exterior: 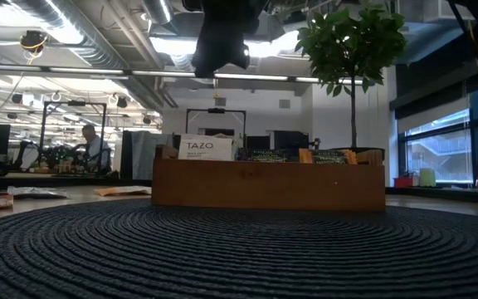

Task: Pick & Place Tea
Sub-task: Put the white tea bag into the left section of the wooden organizer

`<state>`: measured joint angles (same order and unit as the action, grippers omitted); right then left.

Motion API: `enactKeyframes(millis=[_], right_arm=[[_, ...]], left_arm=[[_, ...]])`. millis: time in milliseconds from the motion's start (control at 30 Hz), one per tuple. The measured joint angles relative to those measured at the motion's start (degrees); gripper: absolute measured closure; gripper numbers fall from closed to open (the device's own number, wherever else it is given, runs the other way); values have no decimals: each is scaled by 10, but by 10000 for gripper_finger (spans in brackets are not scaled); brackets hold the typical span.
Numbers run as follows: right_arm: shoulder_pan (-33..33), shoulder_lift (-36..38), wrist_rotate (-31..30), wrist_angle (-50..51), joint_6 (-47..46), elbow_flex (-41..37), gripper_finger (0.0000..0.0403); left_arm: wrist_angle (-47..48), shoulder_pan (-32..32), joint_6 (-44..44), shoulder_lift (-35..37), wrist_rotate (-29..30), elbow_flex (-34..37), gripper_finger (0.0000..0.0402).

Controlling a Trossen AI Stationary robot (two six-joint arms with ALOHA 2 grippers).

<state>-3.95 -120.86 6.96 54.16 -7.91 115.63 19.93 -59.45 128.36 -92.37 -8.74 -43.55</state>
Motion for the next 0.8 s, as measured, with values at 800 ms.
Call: enactKeyframes(millis=[800], right_arm=[[-88, 0, 2, -281, -136, -151, 302]], left_arm=[[-127, 140, -291, -53, 87, -1, 284]])
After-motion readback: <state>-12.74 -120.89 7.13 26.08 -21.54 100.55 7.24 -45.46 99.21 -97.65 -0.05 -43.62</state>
